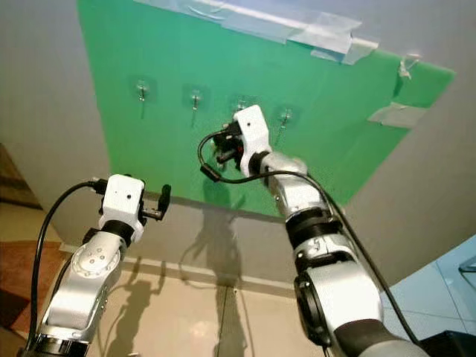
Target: Hang keys on a hook
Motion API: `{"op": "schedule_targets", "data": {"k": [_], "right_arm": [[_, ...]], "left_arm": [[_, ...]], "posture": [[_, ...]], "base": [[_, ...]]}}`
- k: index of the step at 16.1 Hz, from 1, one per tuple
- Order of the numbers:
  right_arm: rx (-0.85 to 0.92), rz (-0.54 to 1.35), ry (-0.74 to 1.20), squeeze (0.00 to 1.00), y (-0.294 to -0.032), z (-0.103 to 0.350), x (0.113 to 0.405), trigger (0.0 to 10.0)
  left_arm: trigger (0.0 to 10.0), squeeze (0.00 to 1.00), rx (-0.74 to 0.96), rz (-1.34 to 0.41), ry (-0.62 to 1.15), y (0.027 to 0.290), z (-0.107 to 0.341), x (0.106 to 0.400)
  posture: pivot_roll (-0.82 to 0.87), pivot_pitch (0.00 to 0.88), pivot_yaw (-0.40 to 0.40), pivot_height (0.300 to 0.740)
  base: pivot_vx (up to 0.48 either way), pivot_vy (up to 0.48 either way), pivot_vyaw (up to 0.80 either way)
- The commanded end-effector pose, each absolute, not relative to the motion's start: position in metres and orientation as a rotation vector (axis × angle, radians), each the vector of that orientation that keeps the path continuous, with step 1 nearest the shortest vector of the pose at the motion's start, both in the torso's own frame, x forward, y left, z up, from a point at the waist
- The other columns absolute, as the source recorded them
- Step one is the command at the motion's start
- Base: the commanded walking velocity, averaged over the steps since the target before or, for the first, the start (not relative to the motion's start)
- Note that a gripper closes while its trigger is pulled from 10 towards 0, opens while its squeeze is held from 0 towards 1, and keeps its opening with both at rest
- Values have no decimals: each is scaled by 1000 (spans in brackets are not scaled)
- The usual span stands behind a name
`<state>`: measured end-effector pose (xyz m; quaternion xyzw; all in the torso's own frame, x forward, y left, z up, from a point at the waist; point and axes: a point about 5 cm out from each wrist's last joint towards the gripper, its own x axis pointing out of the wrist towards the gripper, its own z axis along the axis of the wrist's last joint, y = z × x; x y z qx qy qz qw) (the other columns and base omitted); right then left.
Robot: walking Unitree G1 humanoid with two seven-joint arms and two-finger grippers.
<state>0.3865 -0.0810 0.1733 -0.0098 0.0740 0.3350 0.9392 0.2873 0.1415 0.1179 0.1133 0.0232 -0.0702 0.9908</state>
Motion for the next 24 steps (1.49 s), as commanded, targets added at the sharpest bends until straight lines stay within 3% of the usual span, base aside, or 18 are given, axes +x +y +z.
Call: {"op": "schedule_targets", "data": {"k": [1, 7, 12, 24], "right_arm": [[21, 652, 133, 0, -87, 181, 388, 0], [23, 688, 117, 0, -80, 202, 386, 0], [269, 562, 131, 0, -81, 224, 399, 0], [656, 369, 294, 0, -97, 206, 407, 0]], "left_arm": [[10000, 0, 223, -149, 48, 138, 119, 289], [10000, 0, 224, -155, 50, 136, 119, 289], [10000, 0, 227, -162, 50, 134, 120, 291], [10000, 0, 235, -168, 53, 135, 120, 293]], "posture": [[34, 27, -142, 740], [33, 34, -142, 740], [36, 28, -136, 740], [40, 32, -129, 740]], "base": [[0, 0, 0], [0, 0, 0], [0, 0, 0], [0, 0, 0]]}}
